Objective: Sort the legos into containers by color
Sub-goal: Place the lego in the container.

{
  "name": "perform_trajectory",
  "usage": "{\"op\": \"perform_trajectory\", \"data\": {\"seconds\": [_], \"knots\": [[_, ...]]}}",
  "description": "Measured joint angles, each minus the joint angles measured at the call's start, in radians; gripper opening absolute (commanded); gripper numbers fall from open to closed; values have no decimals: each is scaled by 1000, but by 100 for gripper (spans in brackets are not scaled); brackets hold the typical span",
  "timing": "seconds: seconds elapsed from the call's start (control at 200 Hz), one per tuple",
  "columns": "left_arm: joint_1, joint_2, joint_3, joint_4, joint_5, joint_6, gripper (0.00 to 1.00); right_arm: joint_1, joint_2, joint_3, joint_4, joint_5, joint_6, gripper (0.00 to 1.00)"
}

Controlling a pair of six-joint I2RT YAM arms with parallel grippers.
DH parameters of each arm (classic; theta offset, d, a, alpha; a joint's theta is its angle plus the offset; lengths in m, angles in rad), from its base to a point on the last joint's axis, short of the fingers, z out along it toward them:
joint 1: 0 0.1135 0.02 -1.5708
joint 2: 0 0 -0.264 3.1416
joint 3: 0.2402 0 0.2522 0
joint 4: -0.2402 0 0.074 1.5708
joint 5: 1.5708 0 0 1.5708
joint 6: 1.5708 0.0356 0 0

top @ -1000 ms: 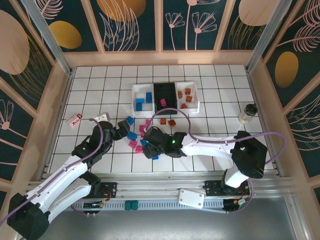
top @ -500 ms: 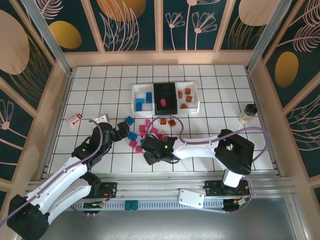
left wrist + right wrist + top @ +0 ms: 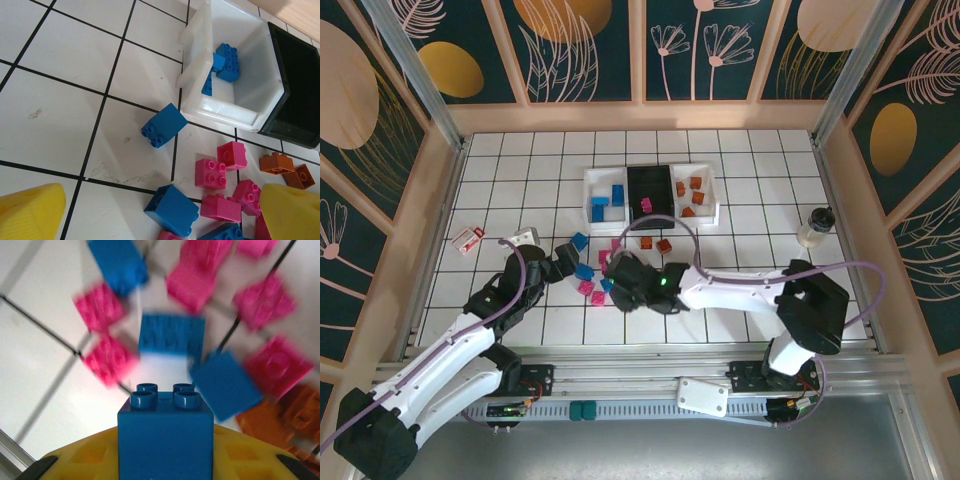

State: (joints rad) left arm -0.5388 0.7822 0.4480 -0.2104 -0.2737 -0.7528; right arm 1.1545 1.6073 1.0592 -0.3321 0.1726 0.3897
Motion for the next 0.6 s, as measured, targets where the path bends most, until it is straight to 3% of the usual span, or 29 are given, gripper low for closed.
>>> {"op": "perform_trajectory", "data": {"seconds": [0.18, 0.42, 0.601], "knots": [[0, 8, 1, 0, 0, 0, 99, -158, 70, 227, 74, 8, -75, 30], [0, 11, 5, -3, 1, 0, 98, -280, 382, 547, 119, 30, -104, 29], [0, 11, 5, -3, 2, 0, 98, -330, 598, 760, 60, 32, -95, 41]]}}
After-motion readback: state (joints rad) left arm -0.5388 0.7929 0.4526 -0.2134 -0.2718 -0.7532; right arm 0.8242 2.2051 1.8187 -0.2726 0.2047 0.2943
